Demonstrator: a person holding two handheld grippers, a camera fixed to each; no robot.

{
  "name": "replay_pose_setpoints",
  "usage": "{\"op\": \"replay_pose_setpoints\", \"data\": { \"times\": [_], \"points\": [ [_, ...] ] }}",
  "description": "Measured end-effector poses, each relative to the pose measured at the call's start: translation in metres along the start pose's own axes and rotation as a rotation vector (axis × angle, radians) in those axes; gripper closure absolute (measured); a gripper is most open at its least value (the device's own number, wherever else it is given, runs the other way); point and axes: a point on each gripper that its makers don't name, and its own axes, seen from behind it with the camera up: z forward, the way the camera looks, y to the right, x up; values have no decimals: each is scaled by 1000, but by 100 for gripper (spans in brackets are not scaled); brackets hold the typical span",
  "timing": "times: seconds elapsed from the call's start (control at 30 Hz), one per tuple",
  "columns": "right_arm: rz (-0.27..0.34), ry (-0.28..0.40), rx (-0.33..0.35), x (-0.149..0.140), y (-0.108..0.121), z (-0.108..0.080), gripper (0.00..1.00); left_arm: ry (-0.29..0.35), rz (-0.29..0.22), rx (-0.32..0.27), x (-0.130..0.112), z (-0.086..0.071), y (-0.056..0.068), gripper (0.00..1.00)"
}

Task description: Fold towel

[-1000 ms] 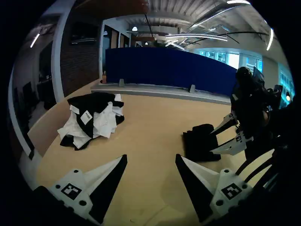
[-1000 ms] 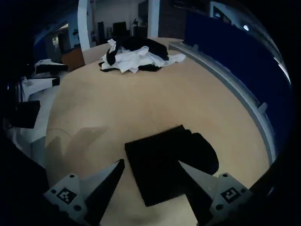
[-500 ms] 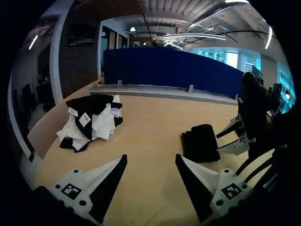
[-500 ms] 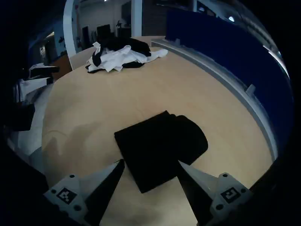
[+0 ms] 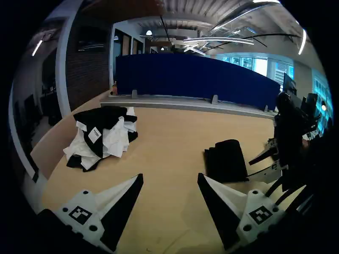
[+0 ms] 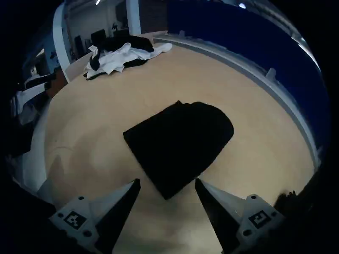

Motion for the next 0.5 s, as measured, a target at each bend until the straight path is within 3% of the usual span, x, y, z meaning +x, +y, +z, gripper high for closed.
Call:
{"op": "replay_pose_setpoints", "data": {
  "times": [0.4,0.5],
  "points": [
    [44,-23,-13,-15,3,2,0,-1,1,-7,1,3,1,5],
    [51,-30,-10,-19,3,3,8,-1,-3,-6,1,3,0,5]
  ]
}}
